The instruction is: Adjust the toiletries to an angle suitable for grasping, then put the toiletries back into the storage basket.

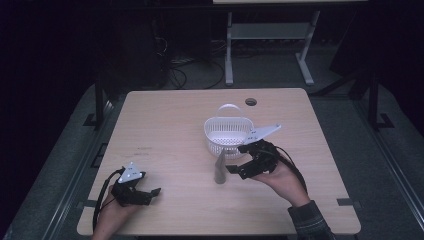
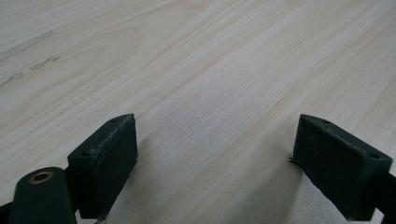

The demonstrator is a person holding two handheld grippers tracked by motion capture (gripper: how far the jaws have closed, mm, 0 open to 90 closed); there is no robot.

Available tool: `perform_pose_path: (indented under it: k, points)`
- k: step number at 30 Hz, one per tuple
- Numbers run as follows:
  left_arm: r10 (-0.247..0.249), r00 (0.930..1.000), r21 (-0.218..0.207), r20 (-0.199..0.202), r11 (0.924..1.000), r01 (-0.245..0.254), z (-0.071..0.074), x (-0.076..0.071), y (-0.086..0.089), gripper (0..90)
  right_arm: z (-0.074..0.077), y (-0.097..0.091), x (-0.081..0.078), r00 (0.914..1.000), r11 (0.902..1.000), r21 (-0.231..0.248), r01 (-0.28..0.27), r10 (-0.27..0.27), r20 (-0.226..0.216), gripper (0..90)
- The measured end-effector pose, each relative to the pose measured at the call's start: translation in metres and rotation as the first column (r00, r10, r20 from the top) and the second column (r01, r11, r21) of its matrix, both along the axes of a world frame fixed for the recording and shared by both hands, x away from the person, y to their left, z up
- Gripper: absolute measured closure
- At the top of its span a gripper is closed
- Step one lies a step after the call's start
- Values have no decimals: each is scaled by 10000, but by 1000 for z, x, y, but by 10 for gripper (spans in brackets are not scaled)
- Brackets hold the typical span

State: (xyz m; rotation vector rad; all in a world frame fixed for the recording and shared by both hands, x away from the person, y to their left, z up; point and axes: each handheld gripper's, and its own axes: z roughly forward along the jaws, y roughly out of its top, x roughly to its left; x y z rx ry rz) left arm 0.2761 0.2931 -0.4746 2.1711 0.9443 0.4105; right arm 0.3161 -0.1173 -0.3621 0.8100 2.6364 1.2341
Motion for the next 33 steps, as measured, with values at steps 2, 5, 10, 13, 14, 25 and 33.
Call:
perform_pose_path:
  k: [2, 5, 10, 13, 14, 25, 33]
  points:
    - [-4, 10000, -5, -11, 10000, 4, 0, 0, 0, 127, 2, 1, 1, 10000, 9999, -111, -1, 1, -6, 170]
    - [-5, 10000, -12, -38, 10000, 5, 0, 0, 0, 127, 5, 3, 1, 10000, 9999, -168, 9, -9, -15, 146]
    - [1, 10000, -15, -39, 10000, -1, 0, 0, 0, 127, 12, 8, 4, 9999, 9996, -240, -114, 114, -2, 129]
    - [-2, 10000, -13, -38, 10000, 2, 0, 0, 0, 127, 16, 12, 6, 9999, 9992, -352, -162, 162, -16, 119]
    - [-4, 10000, -14, -40, 10000, 4, 0, 0, 0, 127, 17, 16, 8, 9998, 9988, -439, -219, 217, -37, 105]
    - [-14, 10000, 9, -24, 10000, 14, 0, 0, 0, 127, 23, 31, 14, 9985, 9940, -959, -534, 522, -145, 84]
    - [-1, 10000, 0, -5, 10000, 1, 0, 0, 0, 127, 19, 44, 18, 9971, 9899, -1246, -674, 623, -444, 84]
